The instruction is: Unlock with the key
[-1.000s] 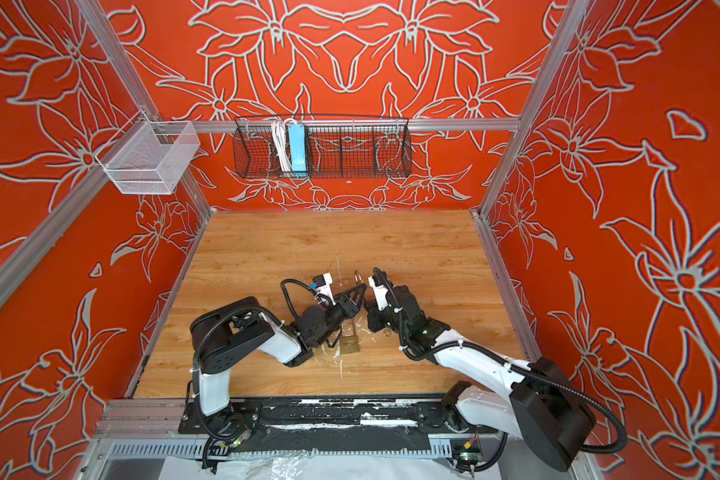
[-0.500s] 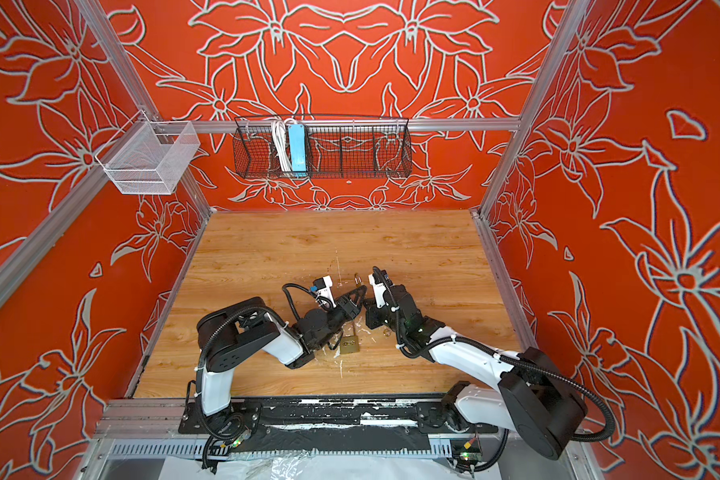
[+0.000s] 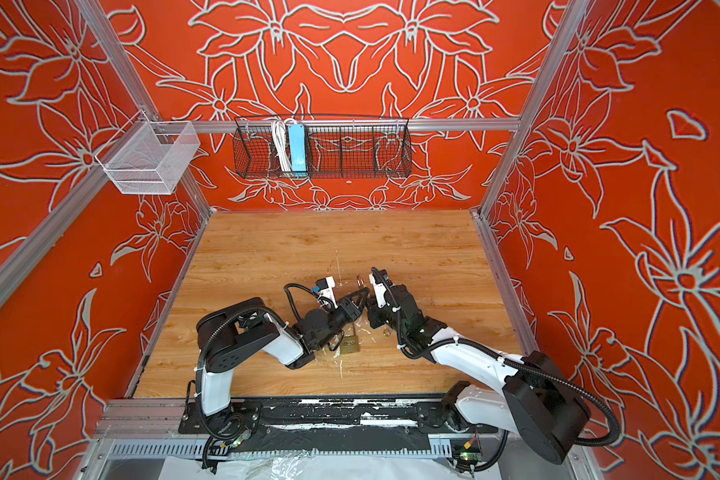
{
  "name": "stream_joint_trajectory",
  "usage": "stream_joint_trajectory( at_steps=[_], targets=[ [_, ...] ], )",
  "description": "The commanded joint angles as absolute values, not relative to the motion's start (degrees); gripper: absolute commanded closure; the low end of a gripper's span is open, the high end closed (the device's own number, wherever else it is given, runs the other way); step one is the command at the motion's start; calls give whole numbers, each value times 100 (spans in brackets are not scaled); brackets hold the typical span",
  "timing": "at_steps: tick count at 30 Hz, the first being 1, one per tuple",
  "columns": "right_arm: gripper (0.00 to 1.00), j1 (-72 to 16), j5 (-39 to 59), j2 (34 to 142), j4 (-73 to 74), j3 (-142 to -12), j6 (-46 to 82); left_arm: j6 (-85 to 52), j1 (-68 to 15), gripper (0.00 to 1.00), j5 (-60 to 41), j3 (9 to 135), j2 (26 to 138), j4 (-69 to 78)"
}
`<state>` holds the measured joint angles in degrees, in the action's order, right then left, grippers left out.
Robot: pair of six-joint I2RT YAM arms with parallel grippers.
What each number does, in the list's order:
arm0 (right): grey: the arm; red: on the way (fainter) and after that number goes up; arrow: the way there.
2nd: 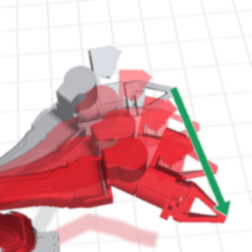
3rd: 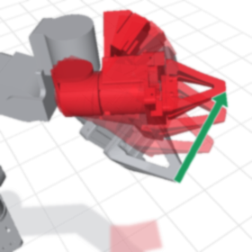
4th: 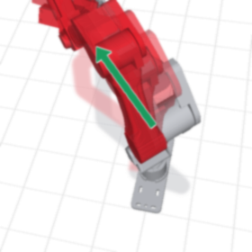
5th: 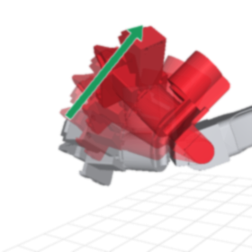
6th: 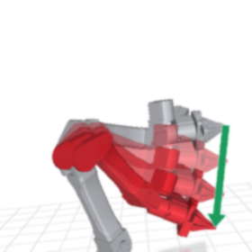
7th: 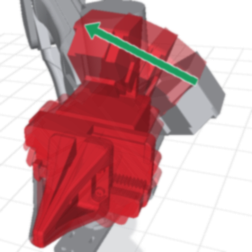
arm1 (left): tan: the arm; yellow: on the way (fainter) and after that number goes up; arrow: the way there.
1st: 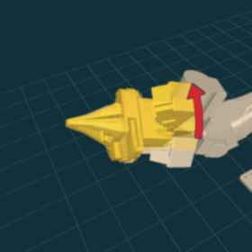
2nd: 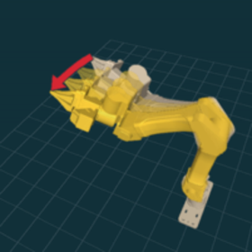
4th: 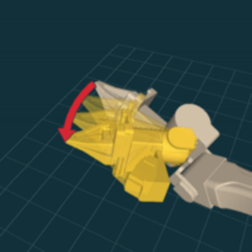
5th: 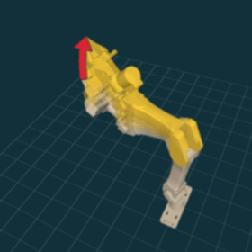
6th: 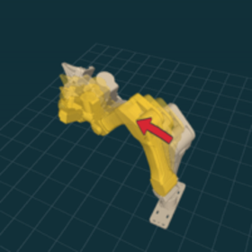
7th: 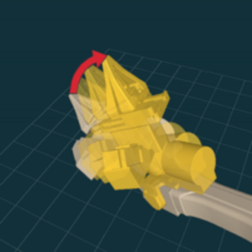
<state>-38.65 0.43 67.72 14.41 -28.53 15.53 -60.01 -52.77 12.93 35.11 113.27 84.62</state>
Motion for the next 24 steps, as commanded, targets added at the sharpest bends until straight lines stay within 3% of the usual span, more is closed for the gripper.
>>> stream_joint_trajectory(
  at_steps=[1,6,11,18,24],
  targets=[
    [57,-3920,134,6626,2896,-3318,1432,-6189,-5476,100,289,3321,11265,8126],
    [42,-3920,183,6679,2484,-3351,1389,-6606,-5031,100,359,3037,11077,8125],
    [39,-3920,266,6539,2386,-3193,1304,-6714,-4610,100,200,2892,10822,7838],
    [35,-3811,395,6254,2529,-3034,1560,-5427,-4544,100,-411,3265,10139,6446],
    [34,-3171,1151,6164,2525,-3048,2218,-4091,-4578,100,-213,3375,9667,5517]
  ],
)
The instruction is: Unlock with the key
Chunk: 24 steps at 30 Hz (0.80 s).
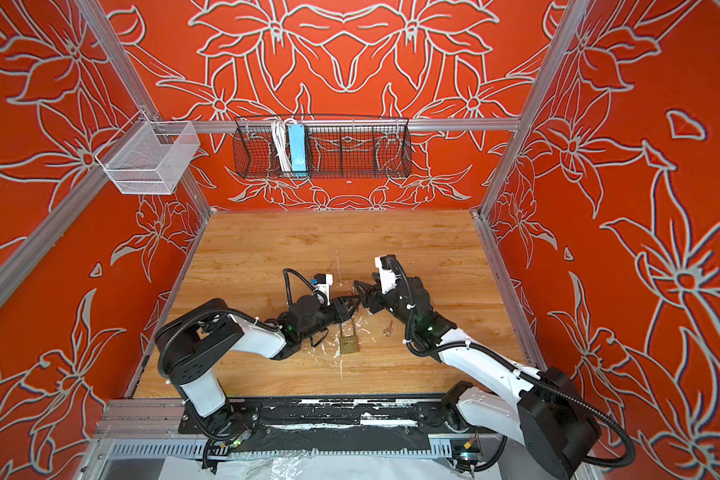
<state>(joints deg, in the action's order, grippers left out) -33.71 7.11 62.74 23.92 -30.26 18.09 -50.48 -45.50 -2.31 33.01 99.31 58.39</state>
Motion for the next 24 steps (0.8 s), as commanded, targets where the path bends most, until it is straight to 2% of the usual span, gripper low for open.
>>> stream_joint_trajectory(
  at_steps=[1,6,12,15,21,24],
  targets=[
    [34,-3135,1132,6143,2495,-3050,2232,-3926,-4582,100,-150,3383,9632,5460],
    [35,-2902,1477,6111,2588,-3014,2420,-3117,-4790,100,72,3167,9726,6079],
    [39,-2889,2062,6649,2316,-3388,2522,-2709,-5063,100,605,2932,9879,6907],
    [42,-2899,2414,7022,2480,-3462,2606,-2549,-5159,100,1022,2927,9844,6855],
    [48,-2939,2282,7375,2227,-3644,2583,-2506,-5167,100,1371,2830,9734,6908],
    [53,-2989,2441,7559,2221,-3745,2593,-2492,-5166,100,1436,2826,9699,6873]
  ],
)
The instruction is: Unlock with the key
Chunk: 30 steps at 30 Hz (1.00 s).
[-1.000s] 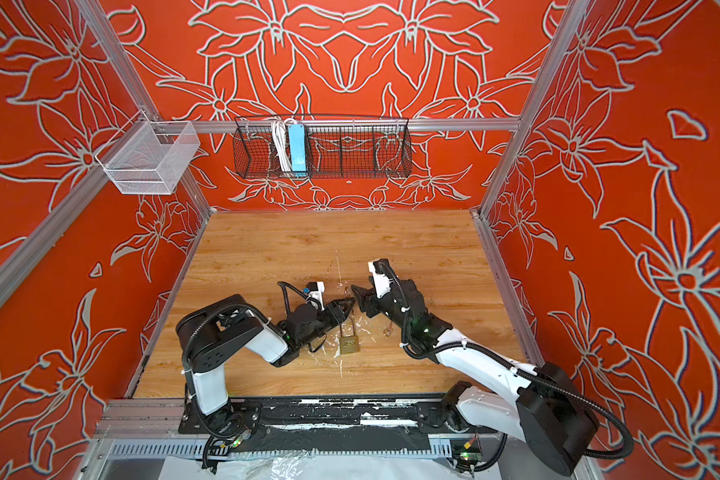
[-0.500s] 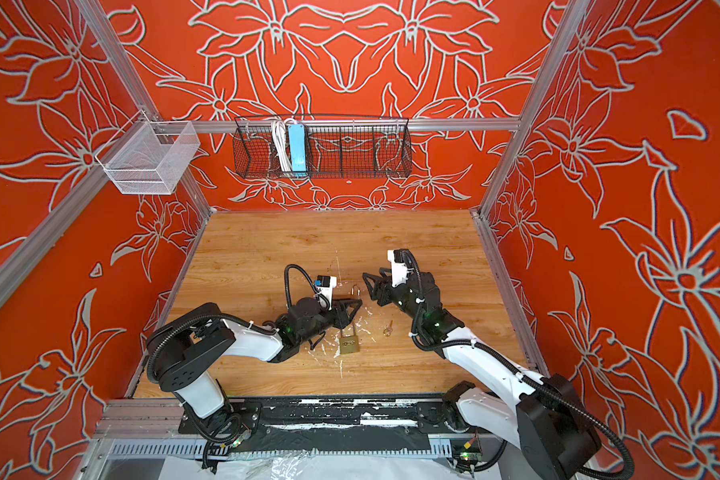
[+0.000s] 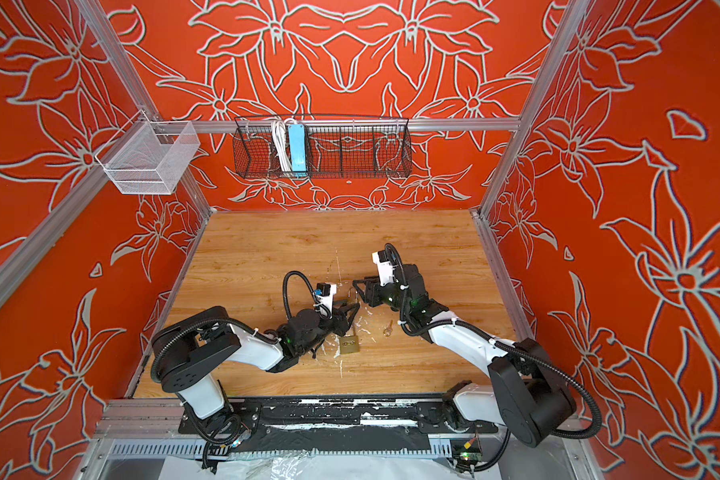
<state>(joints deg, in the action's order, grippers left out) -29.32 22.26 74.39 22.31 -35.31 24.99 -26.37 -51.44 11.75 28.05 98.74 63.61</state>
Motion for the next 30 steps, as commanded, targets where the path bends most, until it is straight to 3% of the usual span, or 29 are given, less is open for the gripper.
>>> stream_joint_trajectory(
  at_steps=[1,17,30],
  targets=[
    [56,-3011,2448,7623,2232,-3764,2591,-2486,-5168,100,1473,2822,9686,6873],
    [63,-3278,2532,8164,2065,-4049,2391,-2360,-5166,100,1661,2769,9487,6800],
    [81,-3296,2500,8134,2180,-3991,2269,-2450,-5160,100,1532,2804,9477,6697]
  ],
)
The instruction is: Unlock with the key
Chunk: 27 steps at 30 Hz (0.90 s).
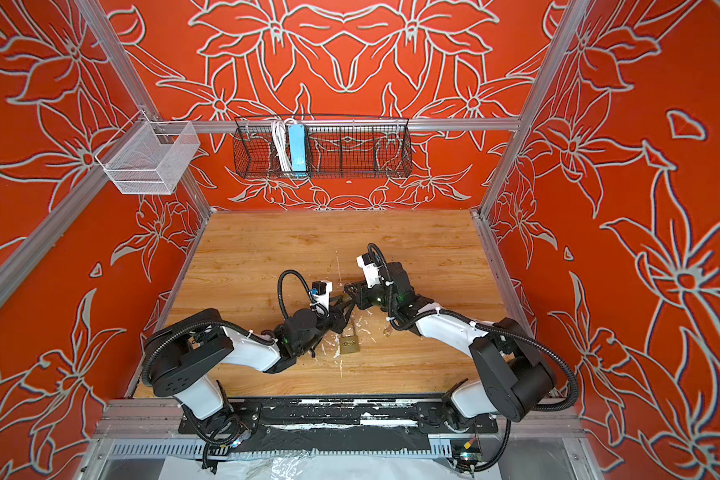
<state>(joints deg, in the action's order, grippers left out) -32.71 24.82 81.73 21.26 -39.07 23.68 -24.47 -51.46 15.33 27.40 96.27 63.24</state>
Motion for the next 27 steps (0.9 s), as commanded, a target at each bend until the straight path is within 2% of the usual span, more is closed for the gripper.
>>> stream_joint_trajectory(
  at_steps=[1,11,14,17,18,19,20,21,27],
  targets=[
    [82,-3296,2492,8139,2195,-3982,2259,-2437,-5161,100,1492,2812,9479,6689],
    [93,-3296,2442,8125,2171,-3994,2259,-2478,-5159,100,1467,2847,9493,6619],
    [100,-3297,2460,8130,2170,-3999,2268,-2460,-5159,100,1518,2838,9494,6616],
    [100,-3298,2446,8123,2182,-4000,2259,-2449,-5159,100,1559,2822,9484,6627],
    [100,-3297,2411,8111,2171,-4009,2236,-2458,-5151,90,1573,2814,9478,6612],
    [100,-3292,2320,8083,2120,-4016,2204,-2478,-5143,70,1554,2801,9429,6577],
    [100,-3263,2226,8020,2038,-4024,2124,-2453,-5110,41,1454,2795,9378,6530],
    [100,-3217,2155,7936,1966,-4022,2043,-2405,-5062,1,1301,2795,9319,6478],
    [100,-2881,1807,6988,2445,-3377,1954,-2145,-4613,3,290,2865,8670,5606]
  ],
)
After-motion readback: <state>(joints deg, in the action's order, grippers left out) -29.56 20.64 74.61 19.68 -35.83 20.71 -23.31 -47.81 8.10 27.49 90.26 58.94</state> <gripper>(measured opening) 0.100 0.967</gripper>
